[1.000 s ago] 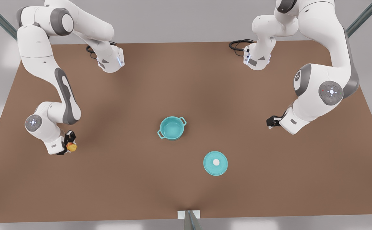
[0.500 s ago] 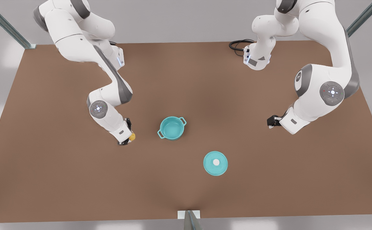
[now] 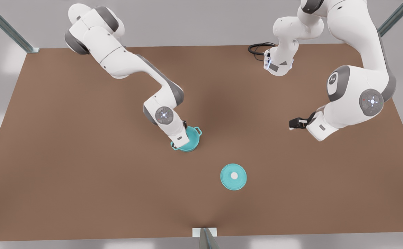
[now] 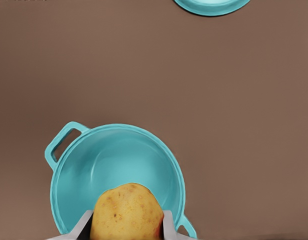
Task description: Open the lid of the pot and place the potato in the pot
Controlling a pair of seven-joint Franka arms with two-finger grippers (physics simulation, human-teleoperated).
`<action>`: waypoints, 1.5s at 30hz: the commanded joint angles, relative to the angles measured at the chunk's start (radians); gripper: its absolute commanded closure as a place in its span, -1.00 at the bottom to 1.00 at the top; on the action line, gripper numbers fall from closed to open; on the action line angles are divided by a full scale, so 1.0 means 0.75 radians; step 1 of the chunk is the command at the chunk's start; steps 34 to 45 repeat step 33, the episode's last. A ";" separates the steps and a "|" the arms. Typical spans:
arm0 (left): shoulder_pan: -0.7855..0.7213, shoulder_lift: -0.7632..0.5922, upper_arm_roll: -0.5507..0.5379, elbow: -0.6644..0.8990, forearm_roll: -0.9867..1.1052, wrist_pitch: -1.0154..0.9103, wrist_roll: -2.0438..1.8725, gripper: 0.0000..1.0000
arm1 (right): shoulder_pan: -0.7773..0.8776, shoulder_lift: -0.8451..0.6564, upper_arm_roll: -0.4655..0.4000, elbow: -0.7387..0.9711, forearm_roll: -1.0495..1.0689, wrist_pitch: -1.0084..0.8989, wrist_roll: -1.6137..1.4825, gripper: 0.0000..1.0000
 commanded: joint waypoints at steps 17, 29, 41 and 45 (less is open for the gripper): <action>-0.009 -0.035 -0.153 0.031 0.079 -0.131 -0.211 -1.00 | 0.056 0.070 -0.023 -0.001 -0.054 0.089 0.678 -1.00; -0.003 -0.017 -0.149 0.029 0.132 -0.049 -0.211 -1.00 | -0.723 -0.286 -0.027 0.234 -0.073 -0.662 0.177 -1.00; -0.007 -0.017 -0.153 0.029 0.130 -0.049 -0.211 -1.00 | -0.725 -0.286 -0.033 0.234 -0.071 -0.668 0.173 -1.00; -0.007 -0.017 -0.153 0.029 0.130 -0.049 -0.211 -1.00 | -0.725 -0.286 -0.033 0.234 -0.071 -0.668 0.173 -1.00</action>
